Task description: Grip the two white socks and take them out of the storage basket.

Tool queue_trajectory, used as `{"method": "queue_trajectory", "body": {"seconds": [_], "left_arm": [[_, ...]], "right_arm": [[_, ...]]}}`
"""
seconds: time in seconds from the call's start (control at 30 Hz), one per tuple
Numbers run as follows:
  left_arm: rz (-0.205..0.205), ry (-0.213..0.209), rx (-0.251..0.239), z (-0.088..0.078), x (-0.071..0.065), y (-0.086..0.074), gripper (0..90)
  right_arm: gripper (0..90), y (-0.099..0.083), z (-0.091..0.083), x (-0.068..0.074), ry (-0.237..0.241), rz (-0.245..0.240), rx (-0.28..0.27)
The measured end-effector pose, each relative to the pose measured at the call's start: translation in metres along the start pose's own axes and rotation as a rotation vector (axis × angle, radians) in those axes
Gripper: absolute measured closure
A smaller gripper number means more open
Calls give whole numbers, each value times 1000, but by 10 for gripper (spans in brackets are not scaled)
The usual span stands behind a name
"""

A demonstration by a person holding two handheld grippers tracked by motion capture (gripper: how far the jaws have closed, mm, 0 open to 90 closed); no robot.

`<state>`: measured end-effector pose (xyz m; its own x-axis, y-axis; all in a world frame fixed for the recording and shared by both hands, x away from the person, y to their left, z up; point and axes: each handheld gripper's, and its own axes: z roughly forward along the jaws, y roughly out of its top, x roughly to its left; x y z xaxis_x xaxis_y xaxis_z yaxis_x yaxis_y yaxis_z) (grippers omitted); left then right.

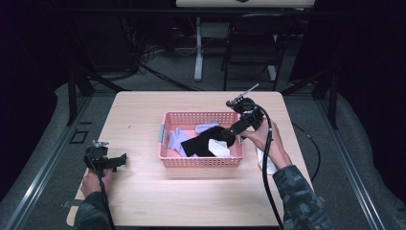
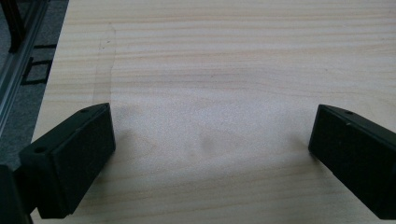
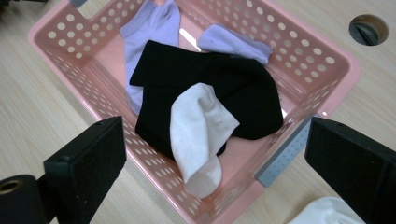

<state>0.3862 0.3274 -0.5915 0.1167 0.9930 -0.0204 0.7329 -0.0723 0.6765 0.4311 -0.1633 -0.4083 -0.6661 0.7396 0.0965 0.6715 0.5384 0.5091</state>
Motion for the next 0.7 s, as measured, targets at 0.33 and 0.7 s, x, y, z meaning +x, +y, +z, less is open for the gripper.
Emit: {"method": "queue_trajectory", "body": {"seconds": [0.33, 0.7], "left_arm": [[0, 0, 0, 0, 0, 0, 3], [0, 0, 0, 0, 0, 0, 3]], "right_arm": [[10, -3, 32, 2, 36, 14, 72], [107, -13, 73, 6, 45, 19, 178]]}}
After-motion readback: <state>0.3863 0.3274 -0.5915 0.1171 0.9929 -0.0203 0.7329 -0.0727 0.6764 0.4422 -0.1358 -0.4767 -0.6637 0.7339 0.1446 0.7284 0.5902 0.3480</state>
